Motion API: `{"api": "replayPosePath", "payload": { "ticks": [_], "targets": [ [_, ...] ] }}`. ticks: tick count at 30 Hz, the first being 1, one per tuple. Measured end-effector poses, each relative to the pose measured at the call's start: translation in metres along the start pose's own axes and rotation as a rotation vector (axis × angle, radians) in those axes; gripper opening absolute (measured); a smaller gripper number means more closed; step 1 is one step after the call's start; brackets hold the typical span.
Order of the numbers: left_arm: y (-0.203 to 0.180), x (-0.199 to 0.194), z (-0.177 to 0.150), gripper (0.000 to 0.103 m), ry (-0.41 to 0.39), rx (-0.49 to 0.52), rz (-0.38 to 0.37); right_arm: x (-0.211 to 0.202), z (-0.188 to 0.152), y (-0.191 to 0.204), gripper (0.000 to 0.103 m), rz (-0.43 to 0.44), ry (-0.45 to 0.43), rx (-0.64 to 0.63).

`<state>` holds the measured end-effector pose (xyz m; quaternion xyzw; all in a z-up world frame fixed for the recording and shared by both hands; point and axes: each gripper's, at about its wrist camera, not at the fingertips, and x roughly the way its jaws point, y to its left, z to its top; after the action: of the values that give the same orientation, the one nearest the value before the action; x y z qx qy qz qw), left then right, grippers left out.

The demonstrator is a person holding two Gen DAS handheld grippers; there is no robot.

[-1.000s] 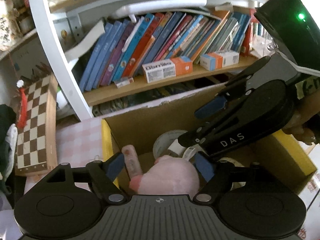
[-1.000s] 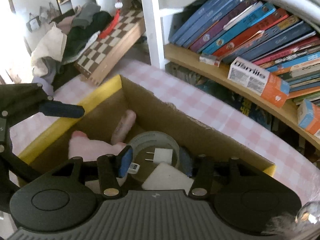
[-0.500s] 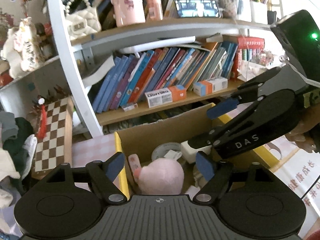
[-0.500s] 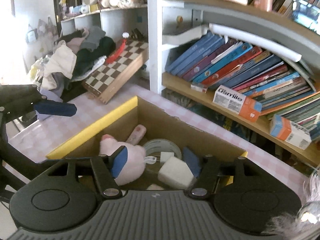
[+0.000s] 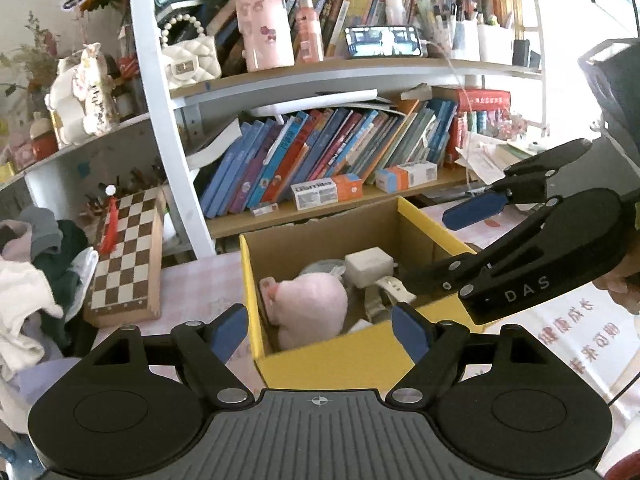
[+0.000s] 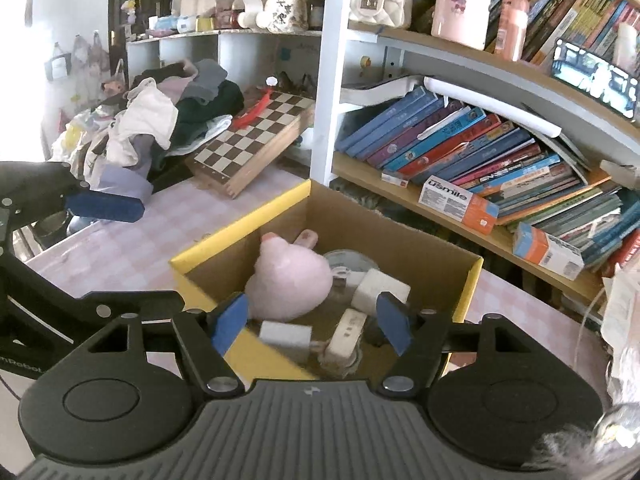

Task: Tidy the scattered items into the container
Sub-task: 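Lift both open grippers out of the box and back from it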

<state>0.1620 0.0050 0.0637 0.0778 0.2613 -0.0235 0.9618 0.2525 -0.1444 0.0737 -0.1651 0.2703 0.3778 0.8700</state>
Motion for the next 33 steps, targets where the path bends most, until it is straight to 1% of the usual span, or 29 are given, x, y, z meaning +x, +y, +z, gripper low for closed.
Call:
{"api": "replayPosePath", "payload": {
  "ticks": [2, 3, 4, 6, 8, 10, 14, 19, 25, 30, 33],
  "targets": [
    [0.000, -0.011, -0.004, 0.083, -0.015, -0.008, 0.011, -0.011, -0.005, 0.008, 0.072, -0.027, -0.020, 0.003],
    [0.000, -0.018, -0.005, 0.088, -0.027, -0.016, 0.023, -0.017, -0.007, 0.011, 0.075, -0.042, -0.032, 0.009],
    [0.000, -0.025, -0.007, 0.089, -0.041, -0.029, 0.036, -0.023, -0.009, 0.015, 0.076, -0.058, -0.044, 0.016],
    [0.001, -0.036, -0.011, 0.090, -0.064, -0.060, 0.050, -0.034, -0.015, 0.020, 0.079, -0.088, -0.061, 0.038],
    [0.003, -0.045, -0.016, 0.090, -0.068, -0.083, 0.046, -0.043, -0.022, 0.024, 0.082, -0.115, -0.071, 0.062],
    [0.003, -0.054, -0.022, 0.090, -0.068, -0.087, 0.045, -0.051, -0.029, 0.028, 0.083, -0.136, -0.073, 0.080],
    [0.002, -0.068, -0.034, 0.092, -0.058, -0.078, 0.043, -0.065, -0.044, 0.037, 0.085, -0.177, -0.066, 0.108],
    [0.001, -0.082, -0.051, 0.094, -0.041, -0.091, 0.039, -0.078, -0.062, 0.049, 0.087, -0.216, -0.057, 0.141],
    [-0.001, -0.094, -0.069, 0.094, -0.018, -0.110, 0.027, -0.091, -0.081, 0.064, 0.089, -0.246, -0.036, 0.179],
    [-0.008, -0.102, -0.084, 0.094, 0.003, -0.117, 0.024, -0.101, -0.097, 0.086, 0.094, -0.265, -0.024, 0.187],
    [-0.012, -0.101, -0.092, 0.095, 0.030, -0.113, 0.011, -0.103, -0.106, 0.097, 0.096, -0.272, -0.012, 0.185]
  ]
}}
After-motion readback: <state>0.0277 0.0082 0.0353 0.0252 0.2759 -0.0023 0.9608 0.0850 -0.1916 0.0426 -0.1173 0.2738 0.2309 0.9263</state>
